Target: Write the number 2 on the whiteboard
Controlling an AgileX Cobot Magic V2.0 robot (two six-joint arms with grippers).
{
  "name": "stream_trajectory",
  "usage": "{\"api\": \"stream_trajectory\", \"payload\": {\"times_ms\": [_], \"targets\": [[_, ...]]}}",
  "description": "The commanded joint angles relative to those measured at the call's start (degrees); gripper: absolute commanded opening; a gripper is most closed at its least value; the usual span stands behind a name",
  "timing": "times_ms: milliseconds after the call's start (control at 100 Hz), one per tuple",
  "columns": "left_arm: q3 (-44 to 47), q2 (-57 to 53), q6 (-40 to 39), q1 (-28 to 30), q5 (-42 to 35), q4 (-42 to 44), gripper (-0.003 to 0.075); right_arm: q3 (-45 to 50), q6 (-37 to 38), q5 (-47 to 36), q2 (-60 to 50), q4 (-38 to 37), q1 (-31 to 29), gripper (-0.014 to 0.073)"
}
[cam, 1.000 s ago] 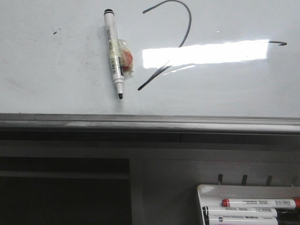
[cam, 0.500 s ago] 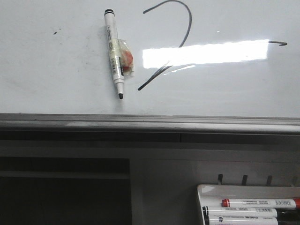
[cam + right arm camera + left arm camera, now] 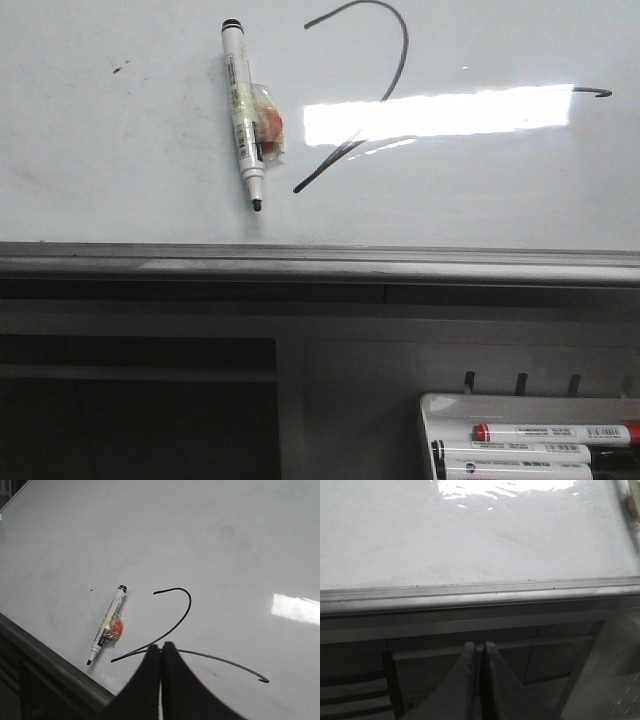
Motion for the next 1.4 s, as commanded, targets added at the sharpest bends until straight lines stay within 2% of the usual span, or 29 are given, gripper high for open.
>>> {"api": "stream_trajectory", "payload": {"times_ms": [0,390,580,850,900,950,1000,1020,1030,1090,1150,1230,1300,1390], "targets": [[0.5,-1.5,-0.5,0.2,-2.7,-0.2,-0.0020,-1.4,-0.2,-1.5,0.4,1.0,-0.3,-0.0074],[0.5,-1.5,-0.5,0.2,-2.7,-0.2,-0.0020,-1.4,-0.2,-1.5,0.4,1.1,-0.3,-0.0074],[0.5,-1.5,-0.5,0.2,-2.7,-0.2,-0.0020,3.0,-0.2,-2.3,0.4,1.1,-0.3,-0.0074],[0.5,-1.5,-0.5,0.2,-2.7,-0.2,-0.0020,8.0,-0.2,-13.7,0.4,0.9,-0.3,-0.0074],[0.5,-1.5,-0.5,0.2,-2.7,-0.2,-0.0020,8.7,0.8,-17.1,0.4,-3.4,-0.3,-0.0074],[0.5,-1.5,-0.5,0.2,-2.7,-0.2,-0.0020,9.6,7.5,-20.9,0.4,-12.2,-0.3,-0.0074],[0.5,-1.5,-0.5,0.2,-2.7,-0.2,-0.0020,10.9,19.8,-25.2,0.4,-22.4,-0.4,-0.0074],[0.5,-1.5,-0.5,0.2,-2.7,-0.2,-0.0020,11.6,25.9,-27.0,0.4,-29.1,-0.7,-0.0074],[0.5,-1.5,-0.5,0.2,-2.7,-0.2,-0.0020,11.8,27.9,-27.5,0.4,-29.1,-0.8,-0.0074],[0.5,-1.5,-0.5,0.2,-2.7,-0.2,-0.0020,13.9,43.2,-30.9,0.4,-40.9,-2.8,-0.0074],[0.5,-1.5,-0.5,0.2,-2.7,-0.2,-0.0020,16.2,53.6,-30.4,0.4,-49.9,-5.8,-0.0074],[0.5,-1.5,-0.5,0.2,-2.7,-0.2,-0.0020,18.3,68.7,-25.0,0.4,-61.6,-11.1,-0.0074],[0.5,-1.5,-0.5,0.2,-2.7,-0.2,-0.0020,18.2,77.5,-16.5,0.4,-68.8,-14.0,-0.0074],[0.5,-1.5,-0.5,0.2,-2.7,-0.2,-0.0020,18.2,78.0,-9.6,-0.5,-68.9,-15.3,-0.0074]]}}
